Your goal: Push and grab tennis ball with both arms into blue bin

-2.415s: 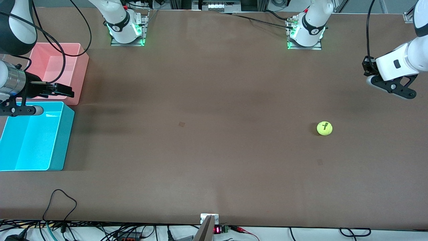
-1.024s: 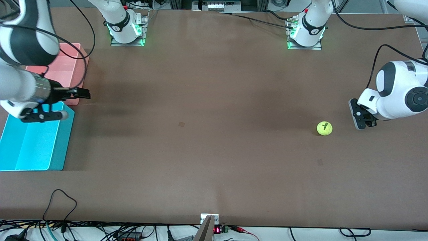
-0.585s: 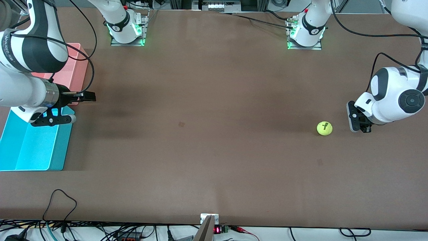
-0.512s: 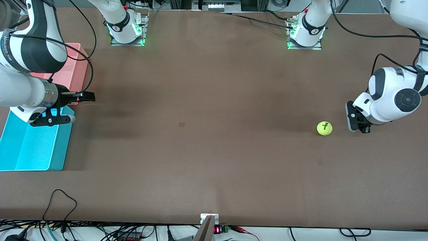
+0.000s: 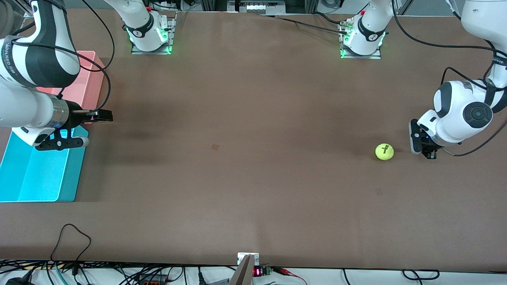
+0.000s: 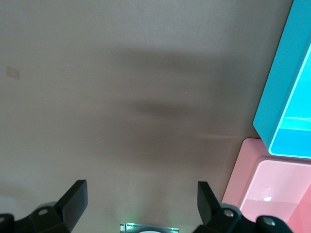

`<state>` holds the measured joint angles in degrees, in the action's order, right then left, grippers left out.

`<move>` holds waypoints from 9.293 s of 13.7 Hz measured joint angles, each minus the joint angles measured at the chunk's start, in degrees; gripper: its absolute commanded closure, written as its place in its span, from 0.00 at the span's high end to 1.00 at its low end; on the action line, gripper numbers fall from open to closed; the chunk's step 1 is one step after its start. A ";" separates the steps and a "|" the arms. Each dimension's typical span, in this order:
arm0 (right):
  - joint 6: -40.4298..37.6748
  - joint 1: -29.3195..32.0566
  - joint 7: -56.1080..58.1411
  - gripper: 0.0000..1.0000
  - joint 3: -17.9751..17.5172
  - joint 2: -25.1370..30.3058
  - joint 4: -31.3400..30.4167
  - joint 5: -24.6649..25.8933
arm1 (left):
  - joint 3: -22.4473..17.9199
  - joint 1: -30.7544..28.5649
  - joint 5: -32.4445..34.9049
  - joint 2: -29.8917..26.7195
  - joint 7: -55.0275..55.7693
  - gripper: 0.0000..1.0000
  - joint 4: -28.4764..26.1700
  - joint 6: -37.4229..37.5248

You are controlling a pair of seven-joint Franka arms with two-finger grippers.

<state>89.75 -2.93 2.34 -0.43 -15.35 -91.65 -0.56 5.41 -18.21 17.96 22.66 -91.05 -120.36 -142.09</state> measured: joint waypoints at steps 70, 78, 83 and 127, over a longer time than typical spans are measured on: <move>47.01 10.66 28.74 1.00 0.68 -3.57 -28.94 10.53 | -3.02 18.38 -16.19 -22.15 89.31 1.00 29.26 52.32; 47.20 13.91 68.30 1.00 0.73 -4.08 -28.92 10.90 | -0.82 18.27 -16.19 -22.42 90.23 1.00 29.27 52.08; 51.32 13.92 77.15 1.00 0.72 -7.30 -28.91 11.17 | -0.97 17.96 -16.19 -22.42 90.23 1.00 29.26 52.39; 41.53 13.73 31.51 0.00 16.36 -5.15 -21.88 0.95 | -0.82 17.98 -16.19 -22.43 90.21 1.00 29.27 52.37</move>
<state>131.28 10.79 33.86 15.93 -20.50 -113.53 0.39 4.60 -0.23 1.77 0.23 -0.84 -91.10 -89.72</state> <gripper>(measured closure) 0.335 0.000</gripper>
